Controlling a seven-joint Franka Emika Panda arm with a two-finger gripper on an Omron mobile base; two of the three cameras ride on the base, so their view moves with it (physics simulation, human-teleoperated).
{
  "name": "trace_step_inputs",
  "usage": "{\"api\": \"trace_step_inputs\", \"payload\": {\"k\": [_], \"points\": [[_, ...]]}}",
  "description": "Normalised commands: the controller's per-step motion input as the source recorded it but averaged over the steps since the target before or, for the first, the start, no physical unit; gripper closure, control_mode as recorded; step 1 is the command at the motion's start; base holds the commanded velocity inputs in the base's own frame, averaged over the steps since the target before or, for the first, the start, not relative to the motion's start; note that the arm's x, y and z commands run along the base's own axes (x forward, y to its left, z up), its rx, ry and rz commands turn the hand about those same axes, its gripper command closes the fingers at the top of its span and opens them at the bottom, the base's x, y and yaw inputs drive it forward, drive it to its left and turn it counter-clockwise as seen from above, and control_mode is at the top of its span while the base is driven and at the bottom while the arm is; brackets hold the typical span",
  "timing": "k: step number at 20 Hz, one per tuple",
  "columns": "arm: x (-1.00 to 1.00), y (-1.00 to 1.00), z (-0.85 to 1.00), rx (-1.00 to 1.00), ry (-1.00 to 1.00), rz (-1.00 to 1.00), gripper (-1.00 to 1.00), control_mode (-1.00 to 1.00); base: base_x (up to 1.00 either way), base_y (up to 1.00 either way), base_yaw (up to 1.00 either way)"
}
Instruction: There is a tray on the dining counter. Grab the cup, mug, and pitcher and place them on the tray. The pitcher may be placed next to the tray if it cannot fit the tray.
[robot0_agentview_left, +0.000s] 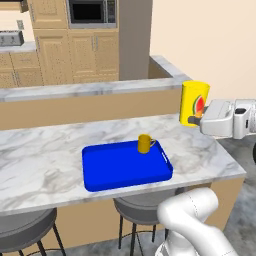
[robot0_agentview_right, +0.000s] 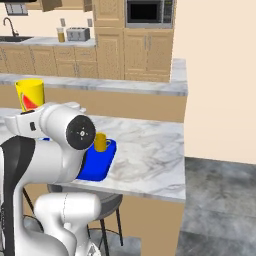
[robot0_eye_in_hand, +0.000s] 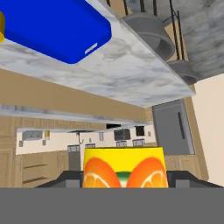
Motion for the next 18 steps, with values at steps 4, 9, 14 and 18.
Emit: {"api": "trace_step_inputs", "payload": {"k": [4,9,14,18], "points": [[0.00,0.00,0.00,0.00,0.00,0.00,1.00,1.00,0.00,0.00,0.01],[0.05,0.00,-0.03,0.00,0.00,0.00,1.00,-1.00,0.00,0.00,0.00],[0.26,-0.03,-0.23,0.02,-0.03,0.03,1.00,-1.00,0.00,0.00,0.00],[0.45,-0.19,-0.49,0.00,-0.03,0.07,1.00,-1.00,0.00,0.00,0.00]]}}
